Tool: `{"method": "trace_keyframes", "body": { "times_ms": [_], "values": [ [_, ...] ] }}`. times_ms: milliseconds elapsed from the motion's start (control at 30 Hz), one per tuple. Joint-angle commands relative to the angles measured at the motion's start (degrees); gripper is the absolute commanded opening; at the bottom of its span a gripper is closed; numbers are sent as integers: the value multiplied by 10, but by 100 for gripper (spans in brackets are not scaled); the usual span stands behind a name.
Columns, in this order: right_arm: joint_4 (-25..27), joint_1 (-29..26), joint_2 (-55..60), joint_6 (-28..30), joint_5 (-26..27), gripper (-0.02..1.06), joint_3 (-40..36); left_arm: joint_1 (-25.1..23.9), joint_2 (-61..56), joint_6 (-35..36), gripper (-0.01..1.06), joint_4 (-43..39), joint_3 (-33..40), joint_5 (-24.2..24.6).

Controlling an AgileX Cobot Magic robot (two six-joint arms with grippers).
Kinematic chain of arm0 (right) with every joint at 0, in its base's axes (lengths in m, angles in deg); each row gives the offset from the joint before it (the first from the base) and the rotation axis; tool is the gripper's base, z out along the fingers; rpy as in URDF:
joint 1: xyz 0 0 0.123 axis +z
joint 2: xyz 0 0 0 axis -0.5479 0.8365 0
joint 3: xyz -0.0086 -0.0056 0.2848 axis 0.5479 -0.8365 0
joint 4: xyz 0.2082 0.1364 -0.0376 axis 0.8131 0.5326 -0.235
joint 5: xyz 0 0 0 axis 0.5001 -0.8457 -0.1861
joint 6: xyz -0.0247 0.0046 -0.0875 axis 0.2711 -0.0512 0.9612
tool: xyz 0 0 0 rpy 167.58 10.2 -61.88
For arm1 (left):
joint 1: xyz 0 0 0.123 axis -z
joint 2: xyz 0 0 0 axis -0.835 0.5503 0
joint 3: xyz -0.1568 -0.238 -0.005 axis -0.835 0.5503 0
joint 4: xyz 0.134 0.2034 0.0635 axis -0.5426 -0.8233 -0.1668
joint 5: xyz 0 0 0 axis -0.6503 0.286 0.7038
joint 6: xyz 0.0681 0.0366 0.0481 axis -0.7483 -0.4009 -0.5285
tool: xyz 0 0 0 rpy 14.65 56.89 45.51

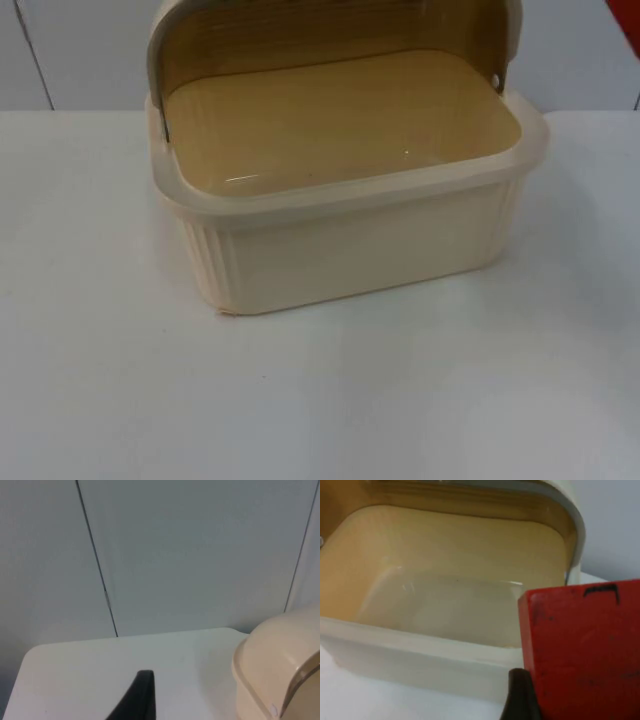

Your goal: Open the box lid with the left hand, place the block into the box with the right hand, then close the box lid with the left hand.

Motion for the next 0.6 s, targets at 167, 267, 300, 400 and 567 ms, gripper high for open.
{"method": "trace_keyframes", "body": {
  "times_ms": [167,267,300,400,567],
  "values": [
    [5,53,85,11,136,0,-3,3,8,3,103,-1,2,-5],
    [5,71,116,11,173,0,-3,3,8,3,103,1,2,-5],
    [5,77,129,11,186,0,-2,3,8,3,103,1,2,-5],
    [12,86,171,-7,194,0,22,3,8,3,103,1,2,-5],
    [11,86,220,-20,194,0,70,3,8,3,103,1,2,-5]
  ]
}}
